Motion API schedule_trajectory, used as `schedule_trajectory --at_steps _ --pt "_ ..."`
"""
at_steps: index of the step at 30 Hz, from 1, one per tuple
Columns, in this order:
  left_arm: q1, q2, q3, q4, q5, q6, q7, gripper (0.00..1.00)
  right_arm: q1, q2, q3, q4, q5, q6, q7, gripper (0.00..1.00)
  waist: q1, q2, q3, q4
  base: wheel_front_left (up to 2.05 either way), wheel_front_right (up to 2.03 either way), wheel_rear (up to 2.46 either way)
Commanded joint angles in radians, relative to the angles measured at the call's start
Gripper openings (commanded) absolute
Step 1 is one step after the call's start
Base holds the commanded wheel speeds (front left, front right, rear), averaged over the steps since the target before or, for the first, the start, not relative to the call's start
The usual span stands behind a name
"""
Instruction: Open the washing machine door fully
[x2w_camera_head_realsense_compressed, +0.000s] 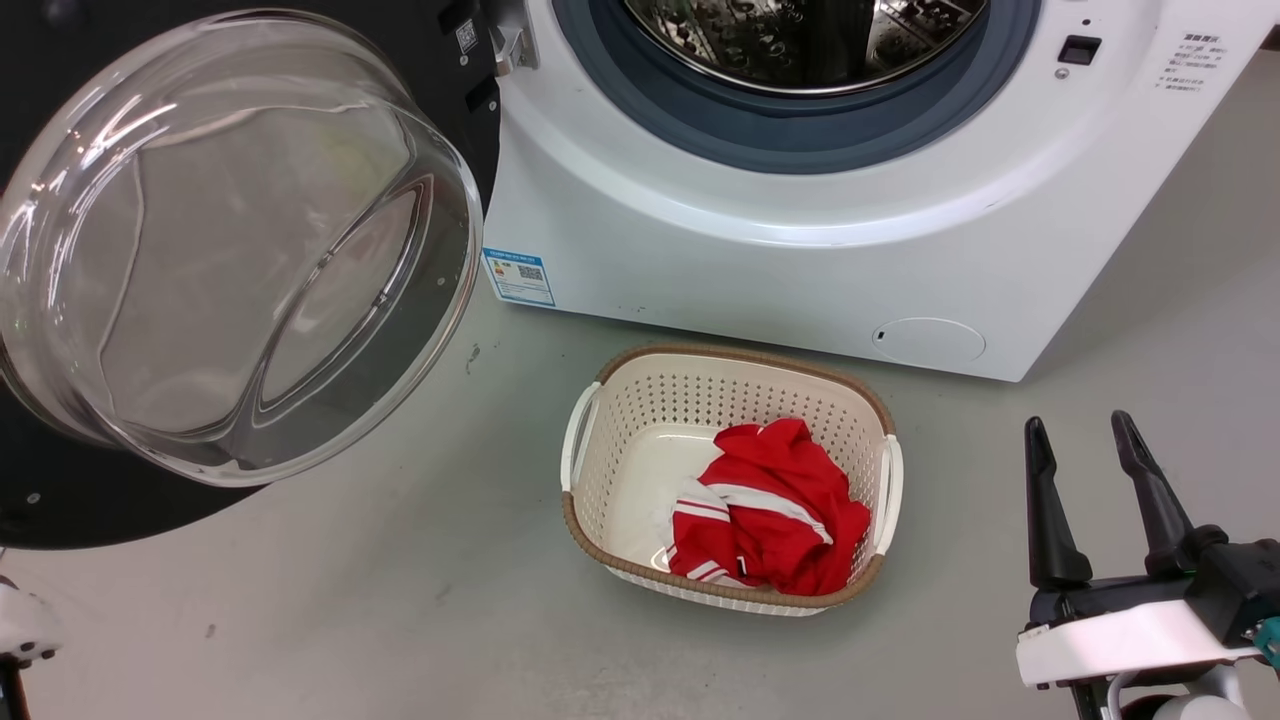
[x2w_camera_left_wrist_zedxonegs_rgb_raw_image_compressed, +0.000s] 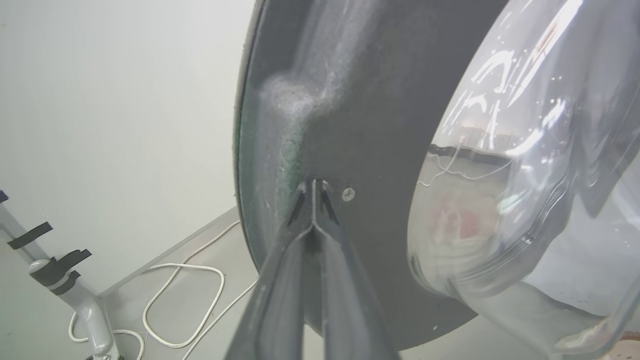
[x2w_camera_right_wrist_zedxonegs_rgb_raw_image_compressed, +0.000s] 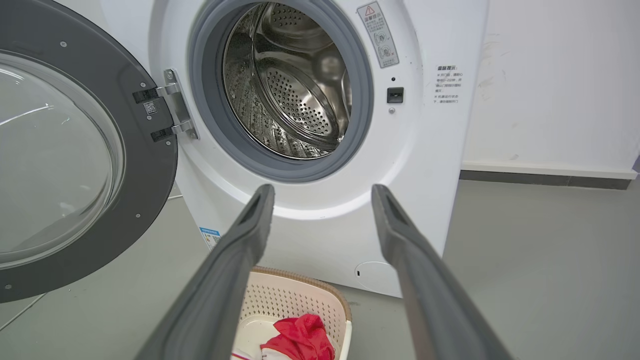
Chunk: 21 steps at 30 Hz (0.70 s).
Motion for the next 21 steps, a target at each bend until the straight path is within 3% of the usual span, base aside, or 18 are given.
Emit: schedule_trajectory --at_steps 1,10,16,17,19,21 --pt "0.003 -0.005 0.009 0.000 0.007 0.001 -0.002 0.00 -0.006 0.001 0.001 0.002 0.004 0.000 -0.005 1.00 -0.0001 0.0000 -0.004 -0.002 0.00 0.00 0.00" --pt "0.144 -0.130 0.042 -0.128 0.056 -0.009 -0.002 0.00 0.016 0.001 0.008 0.039 0.041 0.000 -0.018 1.00 -0.0001 0.0000 -0.075 -0.027 0.00 0.00 0.00" --pt "0.255 -0.245 -0.031 -0.260 0.090 -0.028 -0.002 0.00 0.044 0.001 0.000 0.054 0.042 0.000 -0.022 1.00 -0.0001 0.0000 -0.128 -0.039 0.00 0.00 0.00" --pt "0.268 -0.256 -0.049 -0.281 0.093 -0.026 -0.002 0.30 0.047 0.001 0.000 0.056 0.042 0.000 -0.022 1.00 -0.0001 0.0000 -0.135 -0.042 0.00 0.00 0.00" --pt "0.290 -0.273 -0.090 -0.310 0.088 -0.025 -0.002 1.00 0.052 0.001 -0.001 0.056 0.039 0.000 -0.023 1.00 -0.0001 0.0000 -0.147 -0.049 0.00 0.00 0.00" --pt "0.299 -0.281 -0.134 -0.335 0.087 -0.027 -0.002 1.00 0.056 0.001 -0.001 0.053 0.035 0.000 -0.023 1.00 -0.0001 0.0000 -0.155 -0.057 0.00 0.00 0.00"
